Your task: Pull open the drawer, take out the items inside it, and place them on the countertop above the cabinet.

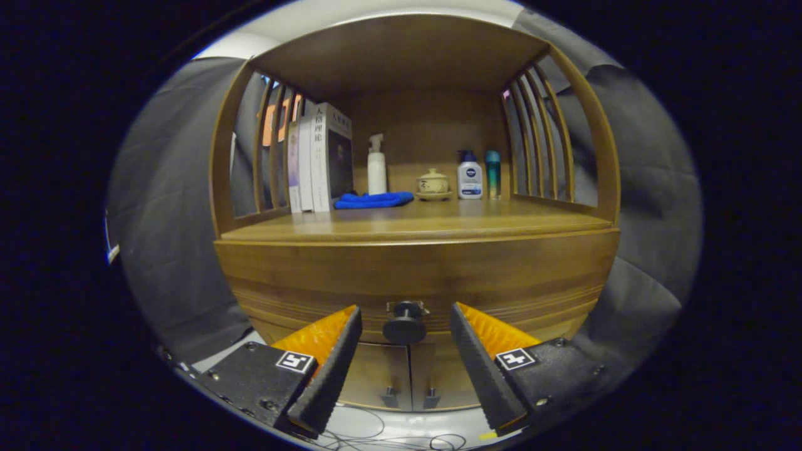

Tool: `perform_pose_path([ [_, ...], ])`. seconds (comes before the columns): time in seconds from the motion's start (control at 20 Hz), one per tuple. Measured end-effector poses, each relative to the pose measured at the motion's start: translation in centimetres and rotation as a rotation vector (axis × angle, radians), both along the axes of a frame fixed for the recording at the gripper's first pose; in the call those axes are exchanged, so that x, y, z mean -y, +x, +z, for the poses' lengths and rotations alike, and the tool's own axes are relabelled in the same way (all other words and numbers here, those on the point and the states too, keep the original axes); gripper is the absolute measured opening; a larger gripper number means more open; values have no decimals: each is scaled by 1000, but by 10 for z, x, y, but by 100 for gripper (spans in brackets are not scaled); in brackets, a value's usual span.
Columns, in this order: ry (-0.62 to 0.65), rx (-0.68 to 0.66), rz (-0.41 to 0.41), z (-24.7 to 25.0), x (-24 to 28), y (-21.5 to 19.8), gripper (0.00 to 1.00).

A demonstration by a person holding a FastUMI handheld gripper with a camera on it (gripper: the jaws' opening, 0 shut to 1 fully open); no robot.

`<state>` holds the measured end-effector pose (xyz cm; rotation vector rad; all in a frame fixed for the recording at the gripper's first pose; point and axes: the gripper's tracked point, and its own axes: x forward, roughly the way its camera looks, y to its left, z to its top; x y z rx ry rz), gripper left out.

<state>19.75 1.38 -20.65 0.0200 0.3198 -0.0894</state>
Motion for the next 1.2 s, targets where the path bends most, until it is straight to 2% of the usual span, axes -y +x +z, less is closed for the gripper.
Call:
perform_pose_path([
  [0.25, -32, -19, -23, -26, 0, 20, 70],
  [0.55, -20, 19, -32, -27, -4, 32, 57],
  [0.7, -2, 27, -60, -28, -4, 32, 48],
  [1.0, 19, -49, -83, -30, -5, 30, 38],
  [1.2, 11, -53, -87, -28, -6, 19, 37],
])
